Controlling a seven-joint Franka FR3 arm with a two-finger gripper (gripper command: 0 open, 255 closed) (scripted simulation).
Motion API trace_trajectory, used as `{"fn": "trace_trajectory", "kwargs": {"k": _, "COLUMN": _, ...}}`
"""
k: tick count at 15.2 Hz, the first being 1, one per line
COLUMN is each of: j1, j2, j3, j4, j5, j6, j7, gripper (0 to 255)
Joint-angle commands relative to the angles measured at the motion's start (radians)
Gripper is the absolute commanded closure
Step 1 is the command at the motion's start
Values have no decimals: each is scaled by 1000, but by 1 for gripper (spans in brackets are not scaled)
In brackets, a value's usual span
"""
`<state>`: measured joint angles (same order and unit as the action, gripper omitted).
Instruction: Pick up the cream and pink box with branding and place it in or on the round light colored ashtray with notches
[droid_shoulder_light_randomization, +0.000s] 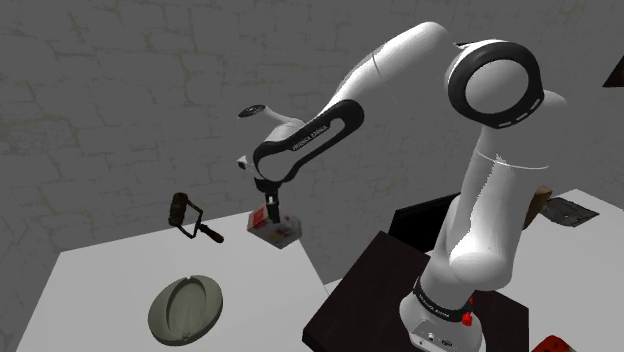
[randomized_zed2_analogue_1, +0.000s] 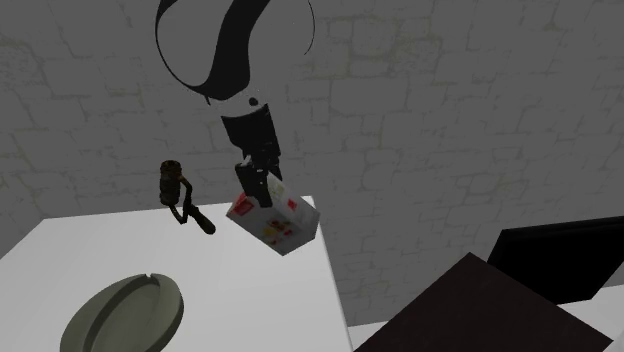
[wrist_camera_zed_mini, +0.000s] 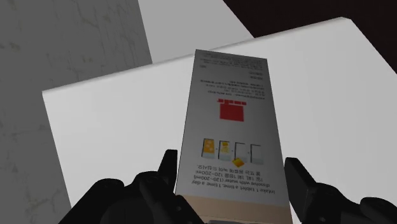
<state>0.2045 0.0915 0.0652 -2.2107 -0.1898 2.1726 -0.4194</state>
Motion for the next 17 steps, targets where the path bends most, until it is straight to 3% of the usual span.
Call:
{"fn": "trace_trajectory", "kwargs": {"k": 1, "j1": 26, "j2": 23, "j3": 22, "j4": 46, "j5": 6, "j6": -29, "j7": 42, "gripper": 255}}
{"fn": "trace_trajectory", "kwargs": {"k": 9, "j1": 125, "j2": 159, "j3": 91, "j4": 279, "j5": 12, "j6": -149, "j7": 188, "gripper": 255}}
{"fn": "trace_trajectory", "kwargs": {"k": 17, "j1": 234, "j2": 352, "j3": 133, "j4": 604, "j5": -3, "j6": -301, "j7": 312, "gripper": 255}}
